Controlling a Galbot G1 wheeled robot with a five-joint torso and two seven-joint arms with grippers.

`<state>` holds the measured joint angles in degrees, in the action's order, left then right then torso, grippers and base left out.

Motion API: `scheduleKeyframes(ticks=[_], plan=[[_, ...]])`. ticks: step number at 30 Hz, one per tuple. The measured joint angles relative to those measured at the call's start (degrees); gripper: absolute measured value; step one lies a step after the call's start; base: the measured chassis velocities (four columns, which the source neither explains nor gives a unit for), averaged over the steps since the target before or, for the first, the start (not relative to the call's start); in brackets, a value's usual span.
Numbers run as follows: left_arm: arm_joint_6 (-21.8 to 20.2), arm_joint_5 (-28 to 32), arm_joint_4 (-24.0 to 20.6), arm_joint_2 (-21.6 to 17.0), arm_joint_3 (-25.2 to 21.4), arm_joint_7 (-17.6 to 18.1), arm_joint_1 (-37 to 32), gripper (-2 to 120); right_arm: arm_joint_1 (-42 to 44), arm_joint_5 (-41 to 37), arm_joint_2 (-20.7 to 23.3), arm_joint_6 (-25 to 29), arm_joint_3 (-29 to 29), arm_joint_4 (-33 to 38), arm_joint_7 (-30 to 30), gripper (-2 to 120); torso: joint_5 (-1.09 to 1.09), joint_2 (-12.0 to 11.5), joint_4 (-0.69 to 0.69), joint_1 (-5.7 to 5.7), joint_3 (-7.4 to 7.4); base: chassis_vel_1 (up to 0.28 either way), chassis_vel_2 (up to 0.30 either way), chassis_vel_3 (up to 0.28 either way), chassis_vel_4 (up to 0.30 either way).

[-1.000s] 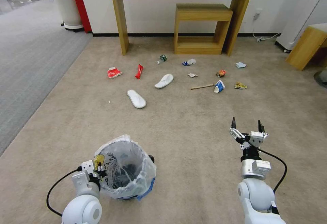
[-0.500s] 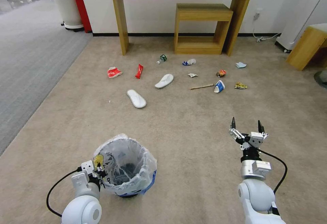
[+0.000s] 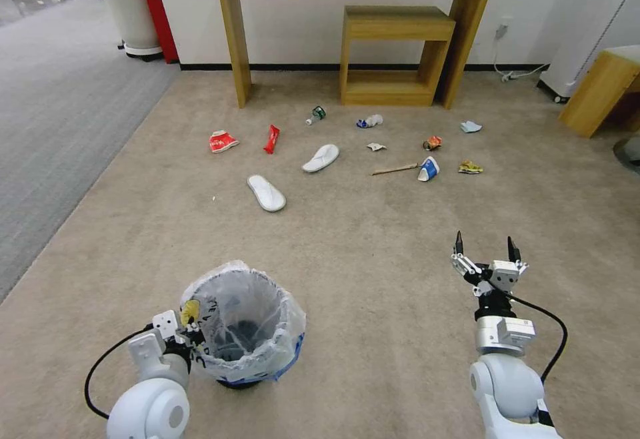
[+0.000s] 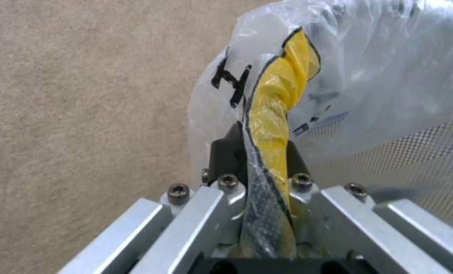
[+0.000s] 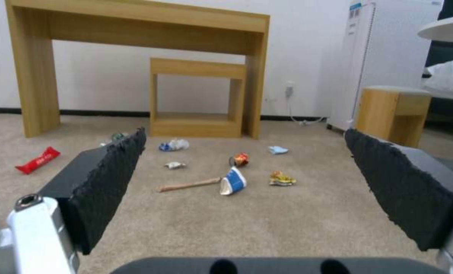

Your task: Pick up the trash bin and place the garbage on the floor into it.

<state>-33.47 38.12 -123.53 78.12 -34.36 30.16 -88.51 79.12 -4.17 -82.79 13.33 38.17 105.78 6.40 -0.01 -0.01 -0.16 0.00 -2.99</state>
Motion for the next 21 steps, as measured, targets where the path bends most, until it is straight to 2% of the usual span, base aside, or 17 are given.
scheduleKeyframes(ticks=[14,21], plan=[[-0.9,4.7,-3.0,0.8,-3.4,1.4,0.9,2,0.6,0.0,0.4,0.0,0.0,0.1,-0.1,100,0.01,0.0,0.0,0.0,0.0,0.0,0.0,0.0,0.0],[-1.2,6.4,-3.3,3.1,-3.9,2.3,1.9,2,1.2,-1.2,0.8,-0.3,0.0,0.4,-0.1,100,0.01,0.0,0.0,0.0,0.0,0.0,0.0,0.0,0.0]])
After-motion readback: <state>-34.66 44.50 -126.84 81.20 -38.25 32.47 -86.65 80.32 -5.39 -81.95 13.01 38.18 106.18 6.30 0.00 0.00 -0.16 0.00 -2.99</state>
